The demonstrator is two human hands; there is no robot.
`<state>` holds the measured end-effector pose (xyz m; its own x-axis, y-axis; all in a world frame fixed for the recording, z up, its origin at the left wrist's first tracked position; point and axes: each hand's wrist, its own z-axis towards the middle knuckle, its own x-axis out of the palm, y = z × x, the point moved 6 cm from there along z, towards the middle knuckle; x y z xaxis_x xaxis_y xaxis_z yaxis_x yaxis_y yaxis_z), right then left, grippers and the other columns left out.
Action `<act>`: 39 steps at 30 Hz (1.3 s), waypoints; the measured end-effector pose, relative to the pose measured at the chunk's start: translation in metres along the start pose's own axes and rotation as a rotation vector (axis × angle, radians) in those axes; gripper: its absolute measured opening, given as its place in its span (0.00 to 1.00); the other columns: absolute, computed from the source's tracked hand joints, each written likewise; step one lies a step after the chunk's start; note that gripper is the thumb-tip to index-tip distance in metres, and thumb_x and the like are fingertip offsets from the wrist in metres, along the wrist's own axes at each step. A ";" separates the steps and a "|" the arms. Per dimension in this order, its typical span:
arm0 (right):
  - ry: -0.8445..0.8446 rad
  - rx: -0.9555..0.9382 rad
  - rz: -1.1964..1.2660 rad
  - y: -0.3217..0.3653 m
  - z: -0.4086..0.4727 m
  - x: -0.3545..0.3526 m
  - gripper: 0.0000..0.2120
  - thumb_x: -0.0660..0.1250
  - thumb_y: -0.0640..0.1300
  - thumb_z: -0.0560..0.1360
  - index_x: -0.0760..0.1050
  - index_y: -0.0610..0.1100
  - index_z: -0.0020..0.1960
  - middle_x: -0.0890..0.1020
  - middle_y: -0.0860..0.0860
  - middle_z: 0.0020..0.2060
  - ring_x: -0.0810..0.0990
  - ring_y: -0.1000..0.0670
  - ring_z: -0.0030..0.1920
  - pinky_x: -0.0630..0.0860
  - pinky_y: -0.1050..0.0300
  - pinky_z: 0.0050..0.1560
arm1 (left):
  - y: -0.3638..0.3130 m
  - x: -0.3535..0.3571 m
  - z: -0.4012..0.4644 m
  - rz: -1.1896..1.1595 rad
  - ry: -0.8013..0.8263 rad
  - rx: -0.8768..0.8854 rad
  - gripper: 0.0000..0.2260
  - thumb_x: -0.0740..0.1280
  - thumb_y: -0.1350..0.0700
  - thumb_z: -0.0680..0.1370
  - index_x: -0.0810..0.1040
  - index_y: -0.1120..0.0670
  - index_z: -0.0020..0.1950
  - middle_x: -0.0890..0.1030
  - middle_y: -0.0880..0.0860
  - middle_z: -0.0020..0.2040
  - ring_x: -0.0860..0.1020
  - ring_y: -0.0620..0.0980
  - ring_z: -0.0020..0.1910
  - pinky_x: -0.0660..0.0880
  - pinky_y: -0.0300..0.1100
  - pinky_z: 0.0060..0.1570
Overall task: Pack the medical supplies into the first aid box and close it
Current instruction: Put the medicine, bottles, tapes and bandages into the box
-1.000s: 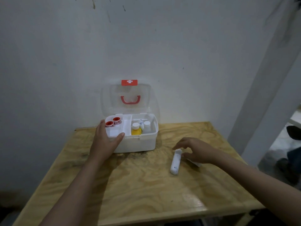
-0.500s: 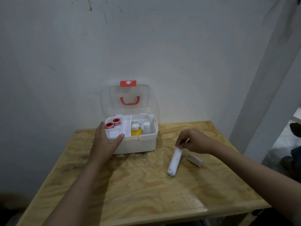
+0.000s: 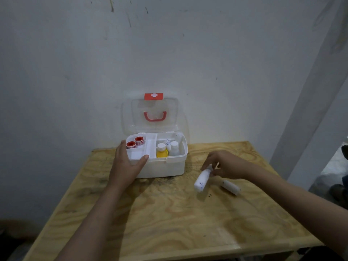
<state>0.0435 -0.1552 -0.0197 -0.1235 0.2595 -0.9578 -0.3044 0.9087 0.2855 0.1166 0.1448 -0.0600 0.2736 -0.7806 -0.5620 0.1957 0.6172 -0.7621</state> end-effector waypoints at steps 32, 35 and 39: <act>-0.182 -0.222 -0.113 0.108 0.135 -0.058 0.19 0.67 0.29 0.70 0.80 0.46 0.56 0.80 0.46 0.55 0.79 0.49 0.52 0.76 0.57 0.50 | 0.000 -0.001 0.000 -0.015 0.015 -0.023 0.44 0.71 0.35 0.67 0.52 0.45 0.76 0.60 0.47 0.76 0.64 0.53 0.72 0.73 0.53 0.61; -0.265 -0.198 -0.040 0.084 0.088 -0.070 0.13 0.70 0.35 0.70 0.81 0.47 0.53 0.82 0.49 0.50 0.79 0.51 0.48 0.76 0.57 0.50 | 0.001 -0.003 0.001 -0.023 0.008 -0.019 0.44 0.70 0.35 0.67 0.52 0.45 0.76 0.59 0.48 0.77 0.62 0.53 0.73 0.70 0.54 0.64; -0.260 -0.026 0.113 0.029 0.022 -0.066 0.08 0.72 0.39 0.70 0.82 0.48 0.48 0.84 0.54 0.43 0.81 0.58 0.42 0.79 0.61 0.47 | 0.001 -0.005 0.002 -0.032 -0.015 0.003 0.43 0.70 0.37 0.68 0.53 0.48 0.77 0.59 0.49 0.77 0.61 0.52 0.74 0.67 0.51 0.66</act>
<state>0.0633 -0.1385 0.0513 0.0870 0.4367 -0.8954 -0.3267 0.8616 0.3885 0.1168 0.1501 -0.0576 0.2811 -0.7983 -0.5326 0.2075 0.5924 -0.7785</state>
